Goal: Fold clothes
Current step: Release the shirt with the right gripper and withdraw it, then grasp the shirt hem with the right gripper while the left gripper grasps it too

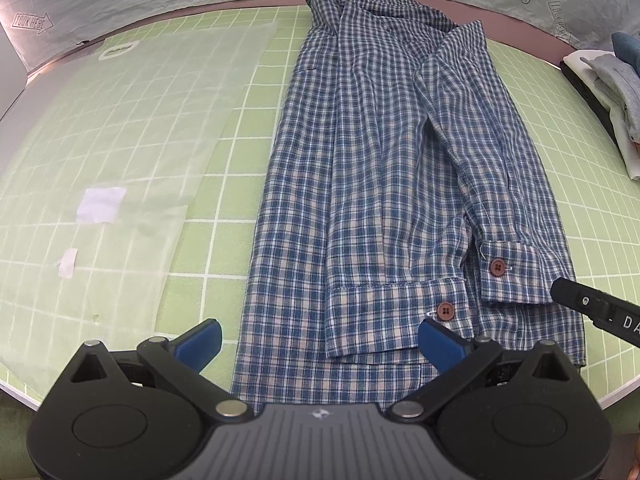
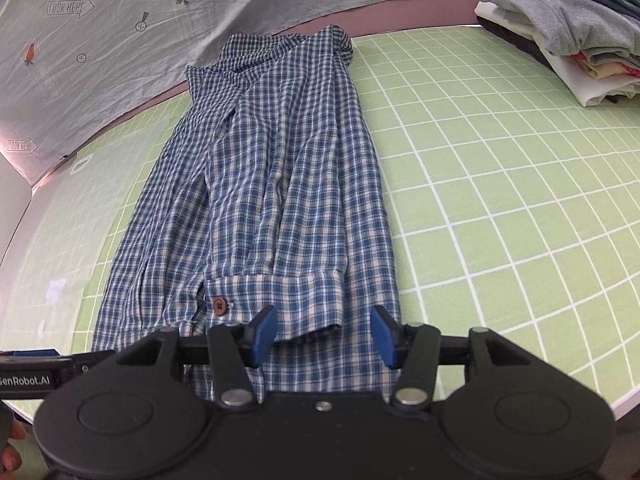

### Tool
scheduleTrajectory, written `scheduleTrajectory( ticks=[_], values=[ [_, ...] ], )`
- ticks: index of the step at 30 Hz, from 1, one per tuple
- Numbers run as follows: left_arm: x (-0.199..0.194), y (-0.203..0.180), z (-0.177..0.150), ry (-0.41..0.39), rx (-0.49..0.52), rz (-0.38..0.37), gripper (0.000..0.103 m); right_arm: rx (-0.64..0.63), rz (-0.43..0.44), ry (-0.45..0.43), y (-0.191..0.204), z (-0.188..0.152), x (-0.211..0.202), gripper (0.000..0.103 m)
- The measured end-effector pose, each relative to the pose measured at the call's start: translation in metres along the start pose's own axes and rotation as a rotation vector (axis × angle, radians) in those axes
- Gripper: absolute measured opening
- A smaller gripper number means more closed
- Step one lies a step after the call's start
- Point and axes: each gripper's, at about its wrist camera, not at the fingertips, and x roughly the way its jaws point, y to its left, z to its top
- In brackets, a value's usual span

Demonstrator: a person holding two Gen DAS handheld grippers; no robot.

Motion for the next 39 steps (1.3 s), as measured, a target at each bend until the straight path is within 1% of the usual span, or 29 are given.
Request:
scheduleTrajectory(
  ticks=[6, 12, 16, 23, 32, 37, 39],
  values=[
    [0.008, 0.002, -0.007, 0.022, 0.003, 0.023, 0.103, -0.017, -0.010, 0.024, -0.004, -0.005, 0.005, 0.057],
    [0.016, 0.002, -0.012, 0.036, 0.027, 0.038, 0.103, -0.043, -0.040, 0.038, -0.004, -0.010, 0.009, 0.067],
    [0.020, 0.002, -0.015, 0.048, 0.031, 0.024, 0.103, -0.056, -0.053, 0.052, -0.004, -0.014, 0.011, 0.071],
    [0.027, 0.003, -0.020, 0.071, 0.041, 0.015, 0.103, -0.070, -0.058, 0.078, 0.003, -0.023, 0.017, 0.072],
    [0.029, 0.003, -0.025, 0.074, 0.045, -0.010, 0.103, -0.087, -0.063, 0.093, 0.009, -0.032, 0.023, 0.077],
    [0.027, 0.006, -0.027, 0.057, 0.019, -0.042, 0.096, -0.100, -0.068, 0.096, 0.012, -0.034, 0.023, 0.080],
    [0.027, 0.006, -0.028, 0.054, 0.010, -0.041, 0.094, -0.106, -0.071, 0.098, 0.014, -0.034, 0.023, 0.082]
  ],
)
